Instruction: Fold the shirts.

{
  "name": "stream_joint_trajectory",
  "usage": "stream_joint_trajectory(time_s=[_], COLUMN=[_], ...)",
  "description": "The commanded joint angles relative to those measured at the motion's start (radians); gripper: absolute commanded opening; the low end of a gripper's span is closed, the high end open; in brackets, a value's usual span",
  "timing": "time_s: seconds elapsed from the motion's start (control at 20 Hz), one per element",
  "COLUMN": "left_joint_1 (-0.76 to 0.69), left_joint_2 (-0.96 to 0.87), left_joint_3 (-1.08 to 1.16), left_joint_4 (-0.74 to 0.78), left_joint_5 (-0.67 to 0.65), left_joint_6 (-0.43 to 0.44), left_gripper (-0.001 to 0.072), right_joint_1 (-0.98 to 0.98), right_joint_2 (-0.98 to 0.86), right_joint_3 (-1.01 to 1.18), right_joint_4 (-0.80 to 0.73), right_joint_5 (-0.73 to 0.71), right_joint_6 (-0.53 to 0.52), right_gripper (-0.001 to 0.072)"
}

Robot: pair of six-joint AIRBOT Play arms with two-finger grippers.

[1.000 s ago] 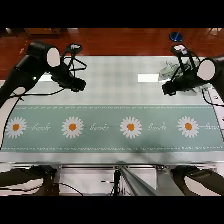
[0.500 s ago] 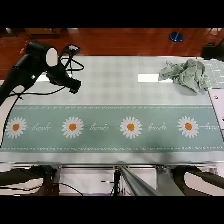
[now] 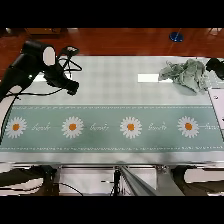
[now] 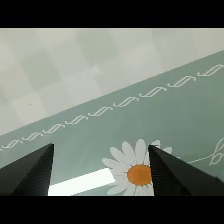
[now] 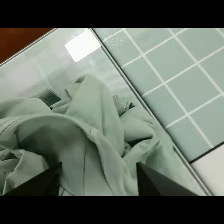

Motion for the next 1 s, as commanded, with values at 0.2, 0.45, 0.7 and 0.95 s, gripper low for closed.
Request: stream_joint_trajectory(time_s=[0.2,0.45,0.7,0.95], left_joint_1=[0.0,-0.006,-0.006,-0.006], left_joint_2=[0.003,0.003,0.01,0.082], left_joint_3=[0.0,0.0,0.002,0.122], left_joint_4=[-0.076,-0.094,-0.1,-0.101], left_joint_5=[-0.035,-0.034,-0.034,-0.058], left_joint_6=[0.0,0.0,0.0,0.0], left_gripper=[0.072,0.072,0.072,0.072], right_joint_1=[-0.017,-0.017,-0.016,-0.014], right_joint_2=[-0.172,-0.228,-0.124,0.214], right_joint_3=[0.002,0.002,0.002,0.003], right_joint_4=[0.188,0.229,0.344,0.396], right_joint_5=[-0.121,-0.148,-0.15,-0.1], right_joint_6=[-0.103,-0.102,-0.219,-0.351], right_gripper=[0.0526,0.0369,0.0024,0.0023])
